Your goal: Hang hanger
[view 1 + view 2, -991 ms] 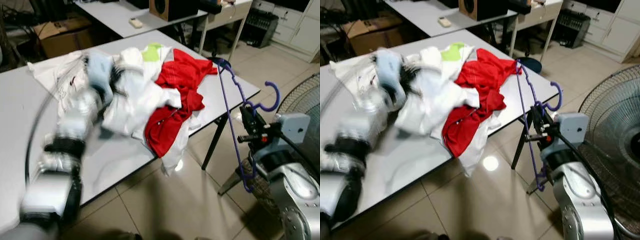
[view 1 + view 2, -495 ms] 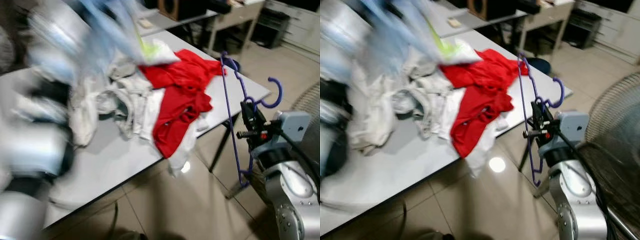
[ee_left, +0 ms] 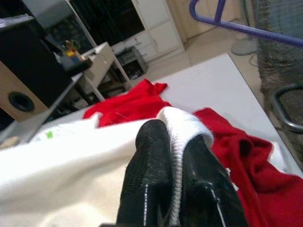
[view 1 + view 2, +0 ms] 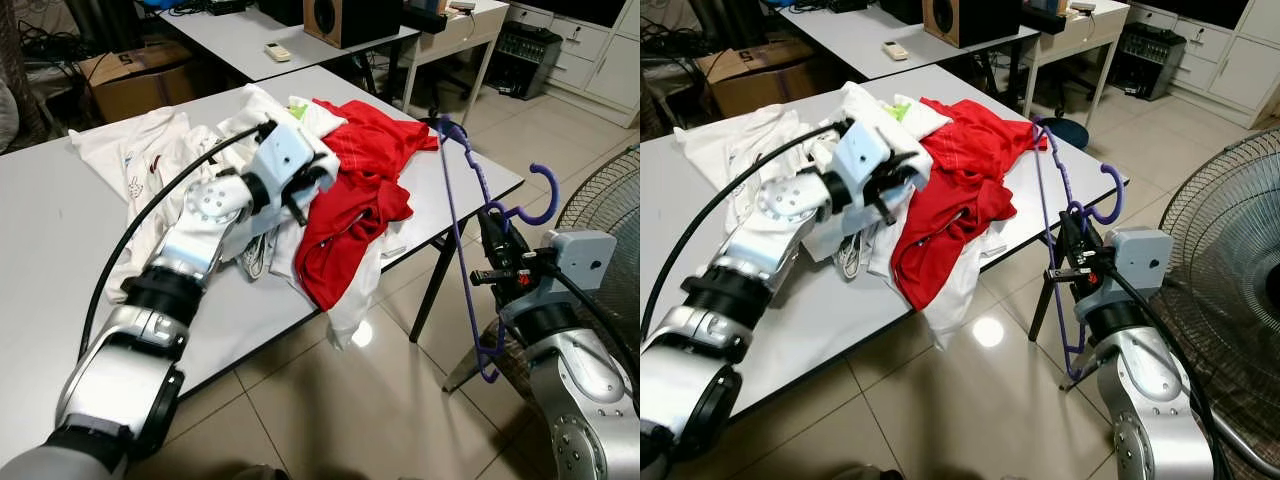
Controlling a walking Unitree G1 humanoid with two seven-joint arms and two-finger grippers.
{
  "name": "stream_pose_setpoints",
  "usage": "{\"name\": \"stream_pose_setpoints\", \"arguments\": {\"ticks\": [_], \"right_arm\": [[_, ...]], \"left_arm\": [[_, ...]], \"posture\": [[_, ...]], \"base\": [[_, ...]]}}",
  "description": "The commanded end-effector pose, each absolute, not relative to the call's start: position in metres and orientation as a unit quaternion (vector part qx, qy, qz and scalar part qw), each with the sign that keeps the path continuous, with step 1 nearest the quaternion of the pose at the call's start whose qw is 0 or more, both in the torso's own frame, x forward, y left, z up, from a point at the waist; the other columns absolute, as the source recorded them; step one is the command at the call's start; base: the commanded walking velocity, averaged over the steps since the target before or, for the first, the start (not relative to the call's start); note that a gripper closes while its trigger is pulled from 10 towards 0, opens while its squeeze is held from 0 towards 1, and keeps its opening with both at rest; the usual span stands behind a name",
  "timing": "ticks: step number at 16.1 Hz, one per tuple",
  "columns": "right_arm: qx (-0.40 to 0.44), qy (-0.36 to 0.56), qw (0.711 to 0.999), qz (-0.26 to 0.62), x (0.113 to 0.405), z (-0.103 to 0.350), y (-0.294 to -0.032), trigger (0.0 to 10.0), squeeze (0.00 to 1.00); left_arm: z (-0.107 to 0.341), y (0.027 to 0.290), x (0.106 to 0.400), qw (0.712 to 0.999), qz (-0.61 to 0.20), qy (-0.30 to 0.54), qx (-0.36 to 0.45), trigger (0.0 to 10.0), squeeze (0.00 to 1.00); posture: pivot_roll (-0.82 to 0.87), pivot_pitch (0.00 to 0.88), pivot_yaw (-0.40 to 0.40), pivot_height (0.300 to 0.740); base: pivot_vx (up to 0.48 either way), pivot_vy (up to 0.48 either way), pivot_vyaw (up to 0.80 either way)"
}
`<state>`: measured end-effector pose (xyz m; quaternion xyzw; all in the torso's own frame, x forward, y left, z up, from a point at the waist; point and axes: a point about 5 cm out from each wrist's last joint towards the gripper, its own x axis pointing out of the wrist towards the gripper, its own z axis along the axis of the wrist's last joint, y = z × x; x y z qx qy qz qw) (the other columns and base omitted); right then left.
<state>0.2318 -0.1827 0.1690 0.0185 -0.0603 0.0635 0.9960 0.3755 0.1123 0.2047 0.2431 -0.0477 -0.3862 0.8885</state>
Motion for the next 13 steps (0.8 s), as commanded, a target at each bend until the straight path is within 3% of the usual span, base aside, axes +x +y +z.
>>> {"name": "stream_pose_setpoints", "arguments": {"ticks": [1,5,7,8,9,11,13], "right_arm": [[0.016,-0.068,0.995,0.067,0.232,0.172,-0.183,10.0,0.00],[0.015,-0.060,0.996,0.066,0.231,0.168,-0.187,10.0,0.00],[0.013,-0.054,0.997,0.060,0.232,0.167,-0.190,10.0,0.00],[0.014,-0.048,0.997,0.051,0.231,0.165,-0.191,10.0,0.00],[0.015,-0.046,0.998,0.048,0.231,0.164,-0.192,10.0,0.00],[0.019,-0.041,0.998,0.040,0.229,0.161,-0.194,10.0,0.00],[0.033,-0.040,0.998,0.022,0.229,0.161,-0.202,10.0,0.00]], "left_arm": [[0.213,0.118,0.373,0.886,-0.393,-0.054,0.240,10.0,1.00],[0.204,0.116,0.347,0.850,-0.470,-0.040,0.235,10.0,1.00],[0.194,0.102,0.345,0.869,-0.439,-0.024,0.226,10.0,1.00],[0.194,0.090,0.345,0.884,-0.430,-0.023,0.183,10.0,1.00],[0.193,0.085,0.341,0.881,-0.443,-0.018,0.166,10.0,1.00],[0.180,0.085,0.329,0.847,-0.493,0.014,0.197,10.0,1.00],[0.173,0.098,0.325,0.842,-0.491,0.032,0.224,10.0,1.00]], "posture": [[-0.20,0.000,0.036,0.740],[-0.20,0.000,0.026,0.740],[-0.20,0.000,0.029,0.740],[-0.20,0.001,0.032,0.740],[-0.20,0.000,0.032,0.740],[-0.21,0.000,0.035,0.740],[-0.21,0.014,0.043,0.740]], "base": [[0.000,0.000,0.00],[0.000,0.000,0.00],[0.000,0.000,0.00],[0.000,0.000,0.00],[0.000,0.000,0.00],[0.000,0.000,0.00],[0.000,0.000,0.00]]}}
